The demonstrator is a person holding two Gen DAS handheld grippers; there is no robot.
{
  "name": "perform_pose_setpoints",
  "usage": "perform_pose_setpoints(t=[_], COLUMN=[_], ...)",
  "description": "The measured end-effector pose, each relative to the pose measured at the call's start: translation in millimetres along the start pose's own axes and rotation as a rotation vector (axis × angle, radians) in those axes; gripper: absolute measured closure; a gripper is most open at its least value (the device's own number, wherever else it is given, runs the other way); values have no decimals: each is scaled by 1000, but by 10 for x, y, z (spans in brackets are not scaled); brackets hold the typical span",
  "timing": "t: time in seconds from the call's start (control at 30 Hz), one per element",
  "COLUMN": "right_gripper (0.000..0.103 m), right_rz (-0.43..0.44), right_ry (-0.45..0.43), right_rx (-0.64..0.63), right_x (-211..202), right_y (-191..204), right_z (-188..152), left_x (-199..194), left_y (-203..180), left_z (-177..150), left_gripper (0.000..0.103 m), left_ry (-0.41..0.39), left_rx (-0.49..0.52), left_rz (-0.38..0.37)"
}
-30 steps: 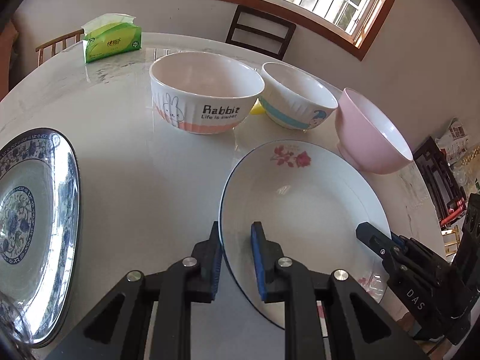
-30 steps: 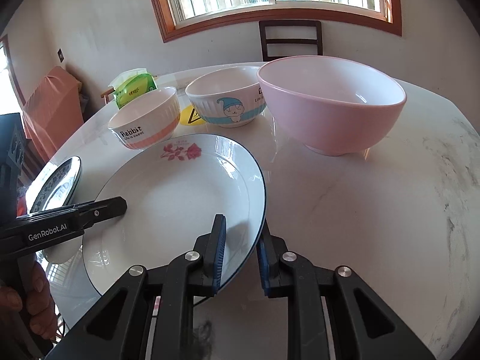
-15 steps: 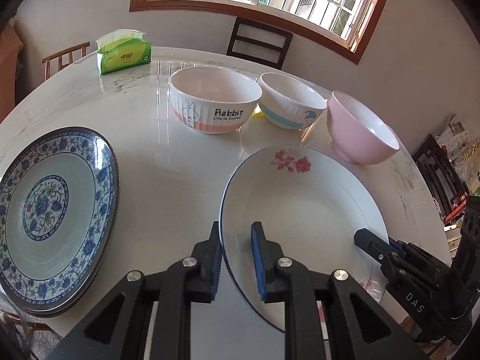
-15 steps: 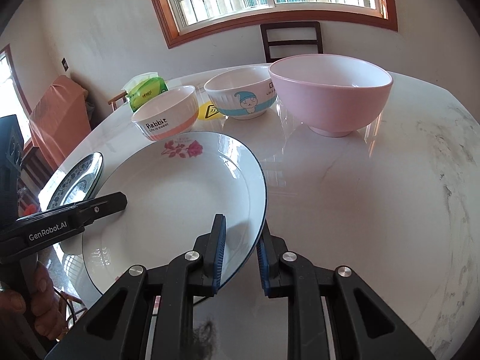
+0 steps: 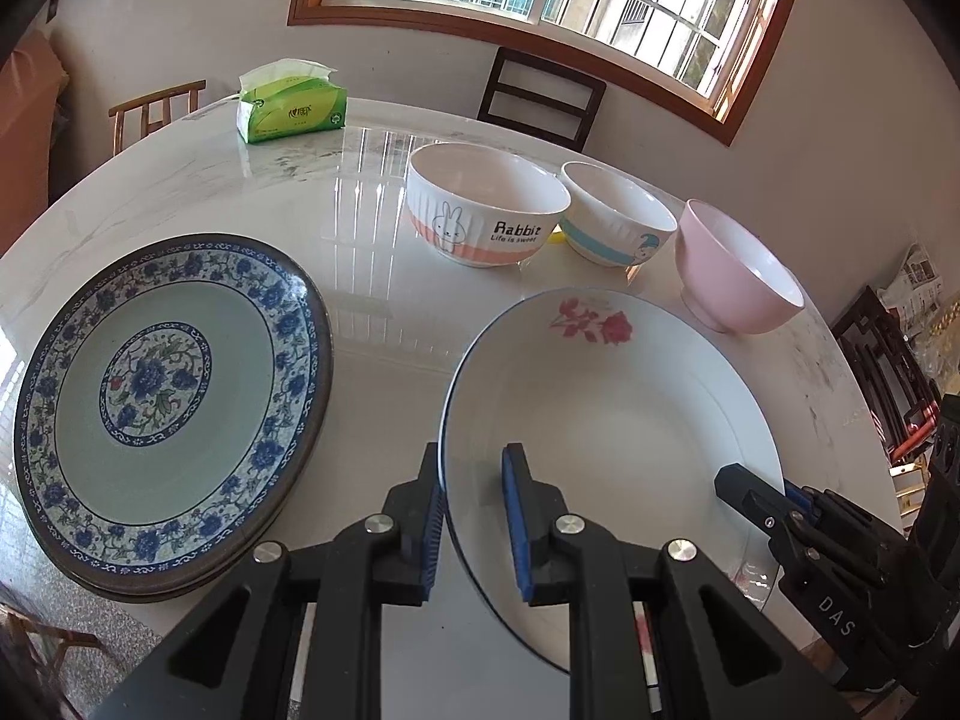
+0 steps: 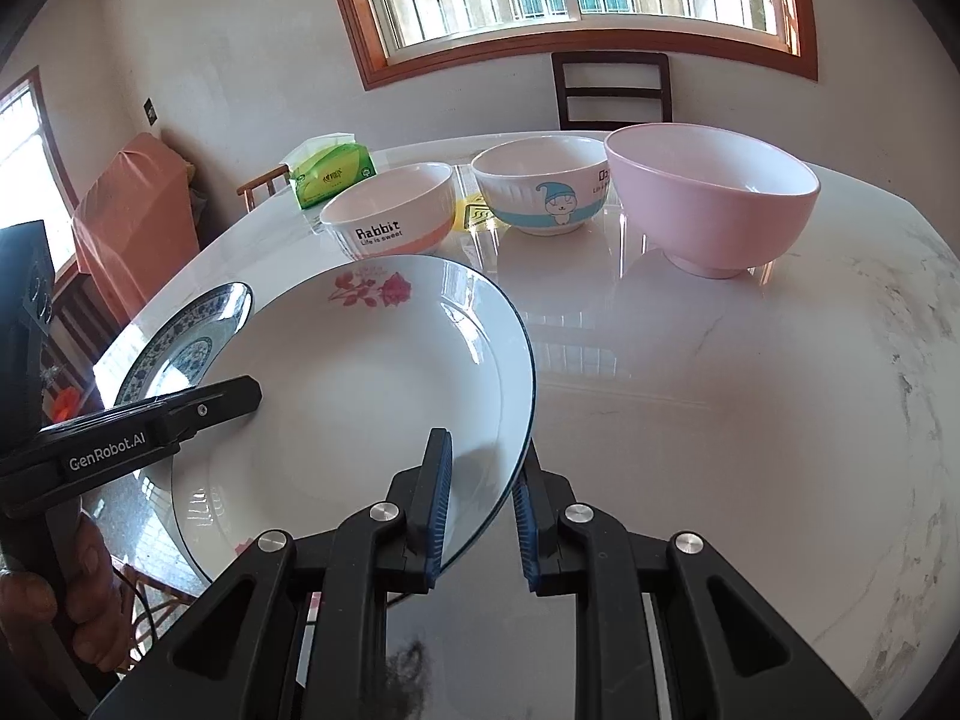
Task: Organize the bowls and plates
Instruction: 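Lift the white pink-flower plate with both grippers toward the blue-and-white plate stack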
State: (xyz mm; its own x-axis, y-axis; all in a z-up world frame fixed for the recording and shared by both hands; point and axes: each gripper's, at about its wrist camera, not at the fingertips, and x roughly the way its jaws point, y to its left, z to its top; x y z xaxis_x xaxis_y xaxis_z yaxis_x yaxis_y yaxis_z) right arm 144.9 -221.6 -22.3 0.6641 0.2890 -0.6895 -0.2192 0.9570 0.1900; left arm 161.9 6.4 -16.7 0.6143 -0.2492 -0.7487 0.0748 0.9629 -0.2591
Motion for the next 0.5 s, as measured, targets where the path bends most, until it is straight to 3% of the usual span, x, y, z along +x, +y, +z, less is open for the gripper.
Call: perform_pose_setpoints(t=[0.5], right_gripper=[84], right_rz=[26], right_ry=[19], right_rx=[-70], right_x=[45], right_y=[425], right_z=[1], left_x=[-237], left_y=[385], left_z=[-66], left_gripper=[84], left_ry=[-22], left_rx=[-60], left_rz=[20])
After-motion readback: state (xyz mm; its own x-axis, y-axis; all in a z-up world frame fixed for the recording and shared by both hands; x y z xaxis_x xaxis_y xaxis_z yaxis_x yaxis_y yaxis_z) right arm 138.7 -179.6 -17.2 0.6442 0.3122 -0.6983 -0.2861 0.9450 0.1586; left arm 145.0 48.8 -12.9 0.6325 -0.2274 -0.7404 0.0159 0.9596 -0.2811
